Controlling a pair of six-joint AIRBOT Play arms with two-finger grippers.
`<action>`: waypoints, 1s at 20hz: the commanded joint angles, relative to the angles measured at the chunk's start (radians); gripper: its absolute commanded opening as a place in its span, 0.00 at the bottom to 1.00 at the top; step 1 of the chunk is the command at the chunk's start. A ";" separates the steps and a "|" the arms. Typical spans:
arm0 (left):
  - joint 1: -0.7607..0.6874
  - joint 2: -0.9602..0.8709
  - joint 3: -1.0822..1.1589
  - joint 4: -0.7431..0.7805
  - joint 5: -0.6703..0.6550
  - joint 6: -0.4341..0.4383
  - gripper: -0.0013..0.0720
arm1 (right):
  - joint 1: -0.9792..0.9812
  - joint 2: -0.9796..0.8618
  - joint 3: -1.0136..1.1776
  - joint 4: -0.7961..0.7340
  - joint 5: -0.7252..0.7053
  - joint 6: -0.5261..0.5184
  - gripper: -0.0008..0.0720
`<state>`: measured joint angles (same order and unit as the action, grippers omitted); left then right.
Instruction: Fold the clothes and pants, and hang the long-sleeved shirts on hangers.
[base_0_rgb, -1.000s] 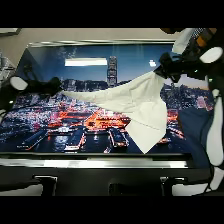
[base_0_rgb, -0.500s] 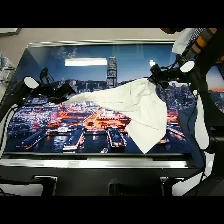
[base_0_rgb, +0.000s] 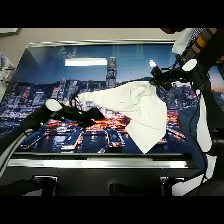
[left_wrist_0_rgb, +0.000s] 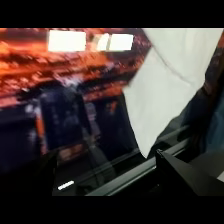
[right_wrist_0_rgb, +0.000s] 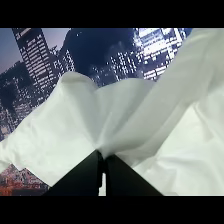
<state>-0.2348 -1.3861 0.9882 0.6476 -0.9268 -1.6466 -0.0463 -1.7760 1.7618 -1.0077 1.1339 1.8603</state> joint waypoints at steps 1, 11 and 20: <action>-0.233 -0.041 -0.055 -0.136 0.172 -0.060 1.00 | 0.001 0.006 0.000 -0.014 0.065 0.000 0.05; -0.477 -0.259 0.041 -0.329 0.360 -0.053 0.99 | 0.001 0.027 0.000 -0.053 0.128 0.000 0.05; -0.520 -0.423 0.225 -0.334 0.363 -0.083 0.61 | 0.001 0.035 0.000 -0.054 0.147 0.000 0.05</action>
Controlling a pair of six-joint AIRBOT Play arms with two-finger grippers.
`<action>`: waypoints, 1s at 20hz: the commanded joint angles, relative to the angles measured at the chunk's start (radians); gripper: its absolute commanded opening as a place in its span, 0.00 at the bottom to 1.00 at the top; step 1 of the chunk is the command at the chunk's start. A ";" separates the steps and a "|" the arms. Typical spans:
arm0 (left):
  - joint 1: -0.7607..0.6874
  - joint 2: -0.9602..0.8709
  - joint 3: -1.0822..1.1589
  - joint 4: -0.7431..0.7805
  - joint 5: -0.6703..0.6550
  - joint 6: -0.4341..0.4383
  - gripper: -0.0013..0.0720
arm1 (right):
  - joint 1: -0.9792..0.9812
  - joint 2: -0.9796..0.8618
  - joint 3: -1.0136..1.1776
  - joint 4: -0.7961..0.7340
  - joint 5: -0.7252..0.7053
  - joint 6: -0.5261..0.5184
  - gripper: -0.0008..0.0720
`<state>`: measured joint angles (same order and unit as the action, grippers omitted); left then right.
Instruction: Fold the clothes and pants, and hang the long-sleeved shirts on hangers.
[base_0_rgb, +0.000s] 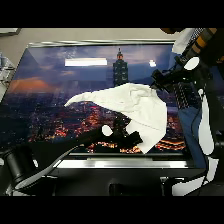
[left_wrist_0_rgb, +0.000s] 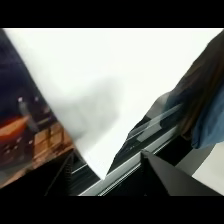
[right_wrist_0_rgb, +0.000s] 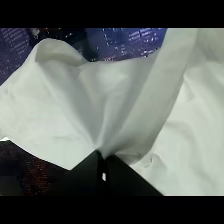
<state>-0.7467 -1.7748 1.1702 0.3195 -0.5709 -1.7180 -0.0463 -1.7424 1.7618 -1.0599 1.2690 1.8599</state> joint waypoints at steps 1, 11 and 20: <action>-0.009 -0.037 0.051 -0.006 0.008 -0.011 0.61 | 0.001 0.001 0.000 -0.002 0.013 0.000 0.05; 0.006 -0.065 0.070 -0.006 -0.097 0.013 0.04 | 0.001 0.022 0.000 0.000 0.011 0.005 0.05; 0.376 0.338 0.086 0.239 -0.130 0.096 0.03 | 0.001 0.279 0.003 -0.085 -0.281 -0.001 0.05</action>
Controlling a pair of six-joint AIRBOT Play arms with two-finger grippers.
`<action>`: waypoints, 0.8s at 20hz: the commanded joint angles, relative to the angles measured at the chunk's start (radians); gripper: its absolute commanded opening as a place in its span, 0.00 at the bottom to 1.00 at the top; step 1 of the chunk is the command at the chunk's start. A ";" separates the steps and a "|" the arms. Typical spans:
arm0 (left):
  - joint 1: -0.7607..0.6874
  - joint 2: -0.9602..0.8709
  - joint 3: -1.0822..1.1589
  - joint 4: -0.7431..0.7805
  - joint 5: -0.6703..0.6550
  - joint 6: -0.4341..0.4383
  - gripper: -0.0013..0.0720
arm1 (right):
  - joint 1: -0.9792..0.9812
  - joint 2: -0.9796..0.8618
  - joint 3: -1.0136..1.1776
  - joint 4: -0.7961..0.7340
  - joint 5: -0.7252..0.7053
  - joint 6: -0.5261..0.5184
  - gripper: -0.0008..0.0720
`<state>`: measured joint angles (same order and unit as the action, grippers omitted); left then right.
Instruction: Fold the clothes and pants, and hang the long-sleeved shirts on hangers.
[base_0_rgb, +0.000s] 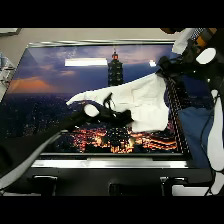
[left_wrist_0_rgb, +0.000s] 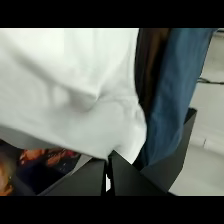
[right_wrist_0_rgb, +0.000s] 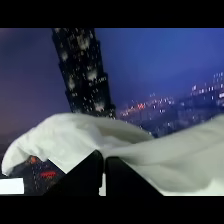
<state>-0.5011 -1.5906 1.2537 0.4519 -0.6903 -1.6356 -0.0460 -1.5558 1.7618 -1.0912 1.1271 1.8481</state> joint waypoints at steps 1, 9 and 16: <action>0.185 0.228 0.002 0.129 -0.010 0.013 0.03 | 0.001 0.141 0.003 -0.088 -0.195 0.035 0.05; 0.589 0.843 0.002 0.159 -0.010 0.013 0.03 | 0.001 0.563 0.003 -0.227 -0.381 0.157 0.05; 0.832 1.109 0.002 0.377 -0.019 -0.142 0.03 | 0.001 0.809 0.003 -0.256 -0.373 0.154 0.05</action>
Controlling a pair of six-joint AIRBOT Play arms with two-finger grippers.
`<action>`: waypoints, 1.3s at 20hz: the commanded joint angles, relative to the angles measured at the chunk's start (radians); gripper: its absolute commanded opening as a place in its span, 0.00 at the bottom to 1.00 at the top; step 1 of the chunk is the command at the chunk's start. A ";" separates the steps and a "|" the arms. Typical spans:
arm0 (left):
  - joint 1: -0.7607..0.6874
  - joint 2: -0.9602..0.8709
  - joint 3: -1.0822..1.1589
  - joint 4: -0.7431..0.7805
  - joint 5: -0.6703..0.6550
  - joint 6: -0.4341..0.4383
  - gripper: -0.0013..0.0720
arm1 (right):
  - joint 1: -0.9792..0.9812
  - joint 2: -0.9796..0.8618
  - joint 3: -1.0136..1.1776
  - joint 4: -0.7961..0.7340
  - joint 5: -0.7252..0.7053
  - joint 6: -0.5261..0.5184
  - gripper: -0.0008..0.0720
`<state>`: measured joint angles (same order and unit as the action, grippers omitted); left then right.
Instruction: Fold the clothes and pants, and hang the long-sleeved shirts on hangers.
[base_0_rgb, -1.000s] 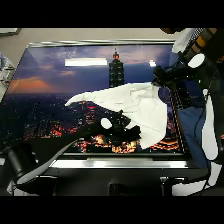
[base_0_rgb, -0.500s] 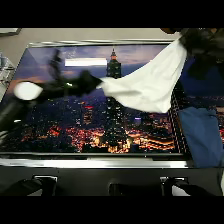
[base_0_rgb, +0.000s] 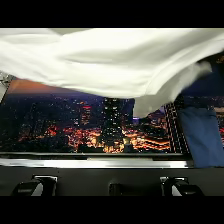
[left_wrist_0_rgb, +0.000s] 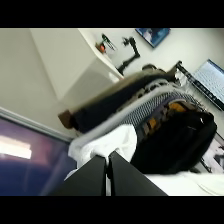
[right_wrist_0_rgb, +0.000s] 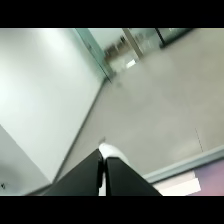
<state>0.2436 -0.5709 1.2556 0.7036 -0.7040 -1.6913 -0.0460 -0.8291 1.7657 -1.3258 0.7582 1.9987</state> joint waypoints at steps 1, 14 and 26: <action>0.107 0.093 0.000 0.175 -0.023 -0.129 0.04 | 0.001 0.090 -0.001 -0.021 -0.004 0.014 0.05; 0.037 -0.626 -0.003 0.275 -0.201 -0.096 0.04 | 0.051 -0.756 -0.001 0.313 0.085 0.081 0.05; 0.008 -0.935 -0.002 0.277 -0.132 -0.060 0.04 | 0.136 -1.082 -0.001 0.398 0.235 -0.053 0.52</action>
<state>0.2478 -1.4868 1.2526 0.9783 -0.8284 -1.7664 0.1154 -1.9160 1.7638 -0.9394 0.8738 2.0296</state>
